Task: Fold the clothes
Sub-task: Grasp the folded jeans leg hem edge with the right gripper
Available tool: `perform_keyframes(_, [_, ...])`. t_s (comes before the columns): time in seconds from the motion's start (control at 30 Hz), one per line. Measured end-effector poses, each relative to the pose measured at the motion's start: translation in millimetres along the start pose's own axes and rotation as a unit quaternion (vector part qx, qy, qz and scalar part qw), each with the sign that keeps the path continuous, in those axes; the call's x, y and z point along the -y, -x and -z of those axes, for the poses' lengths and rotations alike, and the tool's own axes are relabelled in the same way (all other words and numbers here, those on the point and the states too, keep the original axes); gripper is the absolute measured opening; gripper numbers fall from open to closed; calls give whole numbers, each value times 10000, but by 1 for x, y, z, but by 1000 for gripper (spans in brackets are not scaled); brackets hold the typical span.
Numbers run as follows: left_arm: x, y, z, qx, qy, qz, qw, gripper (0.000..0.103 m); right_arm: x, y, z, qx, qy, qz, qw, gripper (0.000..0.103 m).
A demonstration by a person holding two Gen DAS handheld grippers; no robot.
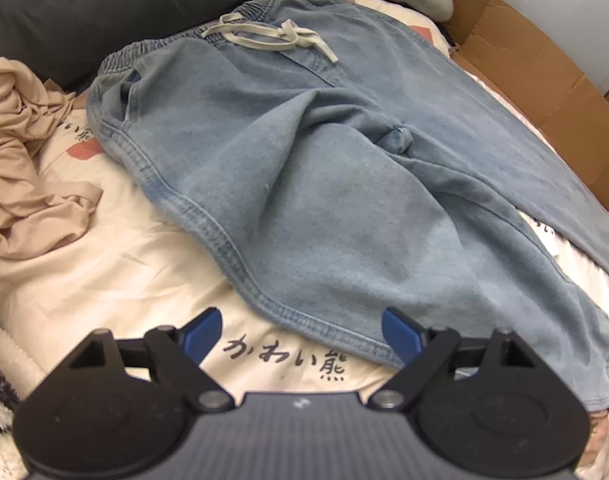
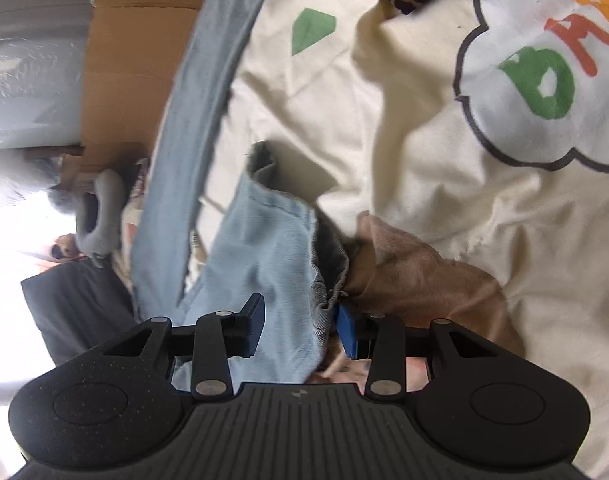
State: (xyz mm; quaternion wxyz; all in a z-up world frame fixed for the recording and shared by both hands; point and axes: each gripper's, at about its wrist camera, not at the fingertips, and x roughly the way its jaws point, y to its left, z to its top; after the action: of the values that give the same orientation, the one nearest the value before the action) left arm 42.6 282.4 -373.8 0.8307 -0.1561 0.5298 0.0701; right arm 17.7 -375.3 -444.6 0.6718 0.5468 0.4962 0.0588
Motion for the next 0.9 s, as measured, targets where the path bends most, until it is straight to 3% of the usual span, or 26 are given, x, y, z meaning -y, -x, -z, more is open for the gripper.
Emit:
perform_keyframes(0.27, [-6, -8, 4, -57, 100, -19, 9999, 88, 3, -26, -10, -74, -41, 121, 9999, 41])
perform_keyframes(0.4, [-17, -10, 2, 16, 437, -37, 9990, 86, -6, -36, -14, -160, 130, 279, 9994, 10])
perform_keyframes(0.53, [-25, -11, -3, 154, 685, -39, 9975, 85, -25, -31, -15, -213, 615, 426, 9970, 9])
perform_keyframes(0.8, [-41, -21, -17, 424, 1035, -20, 9937, 81, -50, -9, -5, -197, 915, 814, 9923, 9])
perform_keyframes(0.9, [-51, -23, -24, 535, 1148, -24, 9919, 75, -55, 5, -2, -147, 1048, 896, 9903, 9])
